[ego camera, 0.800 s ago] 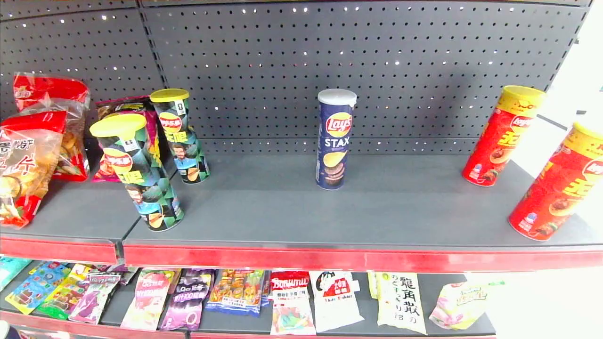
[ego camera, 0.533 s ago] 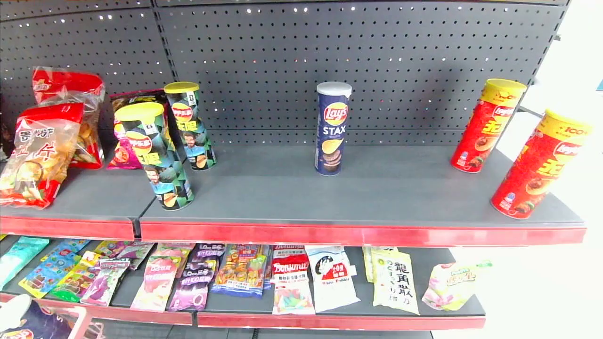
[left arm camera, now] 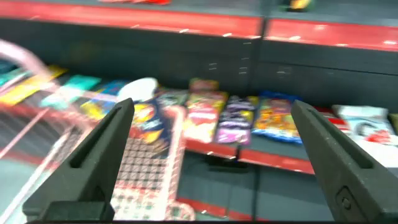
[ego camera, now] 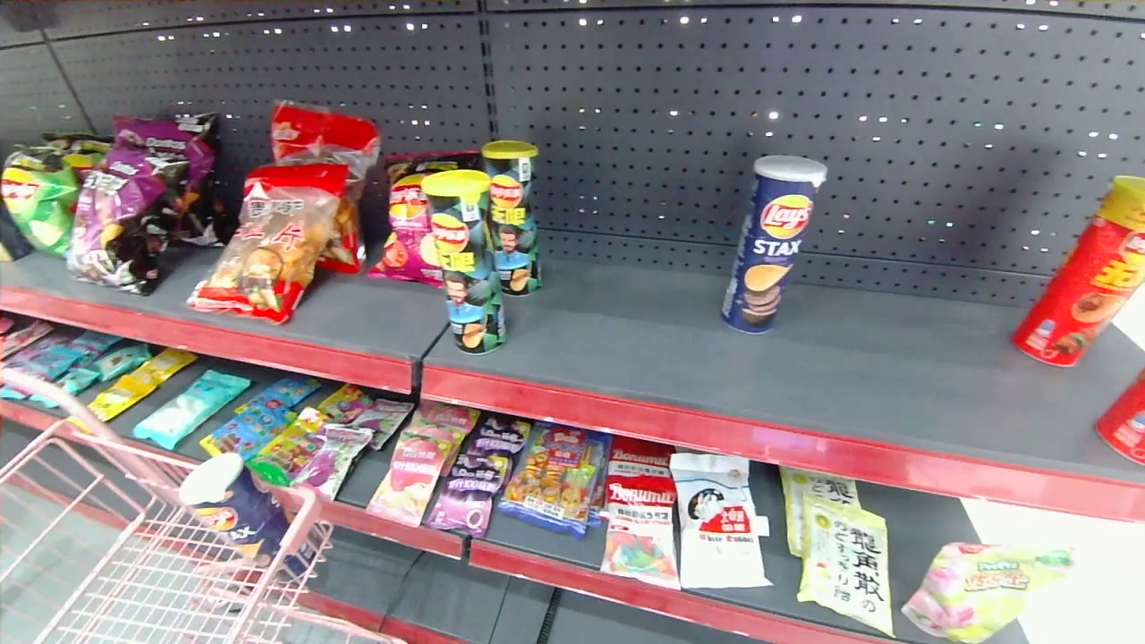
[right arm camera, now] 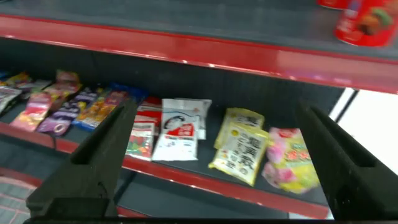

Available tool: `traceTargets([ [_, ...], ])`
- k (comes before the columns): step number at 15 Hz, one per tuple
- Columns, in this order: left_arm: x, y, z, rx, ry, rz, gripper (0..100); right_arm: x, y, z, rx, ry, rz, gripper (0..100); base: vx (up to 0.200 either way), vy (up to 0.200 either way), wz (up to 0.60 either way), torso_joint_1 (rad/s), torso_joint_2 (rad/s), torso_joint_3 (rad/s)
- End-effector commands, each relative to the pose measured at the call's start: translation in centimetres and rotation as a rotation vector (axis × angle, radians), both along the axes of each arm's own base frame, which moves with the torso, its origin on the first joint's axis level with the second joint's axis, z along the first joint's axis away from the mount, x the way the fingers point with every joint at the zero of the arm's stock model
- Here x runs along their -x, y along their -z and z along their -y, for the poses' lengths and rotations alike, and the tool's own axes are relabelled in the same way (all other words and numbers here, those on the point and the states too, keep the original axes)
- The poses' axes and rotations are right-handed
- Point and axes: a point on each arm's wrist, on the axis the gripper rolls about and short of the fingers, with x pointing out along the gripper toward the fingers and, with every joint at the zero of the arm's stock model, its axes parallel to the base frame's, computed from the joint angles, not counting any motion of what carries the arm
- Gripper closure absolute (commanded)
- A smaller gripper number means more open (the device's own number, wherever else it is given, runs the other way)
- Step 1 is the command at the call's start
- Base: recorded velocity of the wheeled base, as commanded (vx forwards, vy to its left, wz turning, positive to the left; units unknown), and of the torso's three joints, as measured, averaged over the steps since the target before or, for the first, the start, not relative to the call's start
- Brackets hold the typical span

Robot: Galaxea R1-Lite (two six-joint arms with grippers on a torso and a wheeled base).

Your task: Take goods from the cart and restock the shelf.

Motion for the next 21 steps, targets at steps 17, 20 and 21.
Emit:
traceTargets([
  [17,-0.01,0.0,0.0,0.001,-0.001,-0.001,0,-0.01,0.03,0.0,-0.003,0.0,-0.001,0,0.0,0.0,0.25,-0.078,0.21,0.123],
  [20,-0.01,0.0,0.0,-0.001,-0.001,-0.001,0,0.0,-0.01,0.0,-0.003,0.0,0.0,0,0.0,0.0,0.0,-0.199,0.55,0.344],
  [21,-0.01,0.0,0.0,0.001,-0.001,-0.001,0,-0.01,0.03,0.0,-0.003,0.0,-0.001,0,0.0,0.0,0.0,-0.178,0.54,0.349],
])
